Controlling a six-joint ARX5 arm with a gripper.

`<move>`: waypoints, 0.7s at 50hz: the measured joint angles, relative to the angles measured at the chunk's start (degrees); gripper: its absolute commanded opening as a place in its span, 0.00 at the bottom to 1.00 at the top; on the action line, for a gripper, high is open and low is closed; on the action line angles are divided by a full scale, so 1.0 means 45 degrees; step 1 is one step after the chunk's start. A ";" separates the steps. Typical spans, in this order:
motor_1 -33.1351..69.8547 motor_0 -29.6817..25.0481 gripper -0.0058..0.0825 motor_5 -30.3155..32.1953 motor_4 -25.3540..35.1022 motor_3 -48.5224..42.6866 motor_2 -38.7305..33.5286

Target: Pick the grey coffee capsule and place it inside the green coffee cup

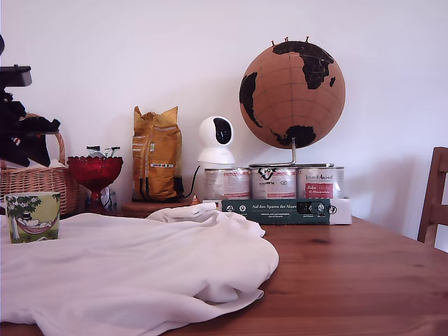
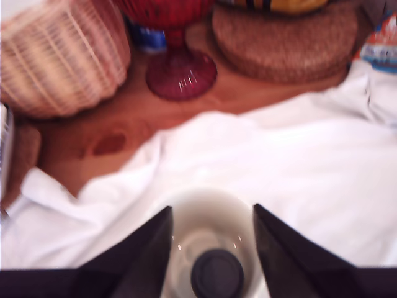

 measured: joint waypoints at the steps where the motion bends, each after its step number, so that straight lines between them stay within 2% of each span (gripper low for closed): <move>1: -0.0136 0.0000 0.05 0.0000 -0.0005 -0.0185 0.0000; 22: -0.2895 -0.0053 0.05 0.0000 0.1035 -0.2759 0.0000; 35: -0.4818 -0.0525 0.05 -0.0087 0.1039 -0.2909 -0.0583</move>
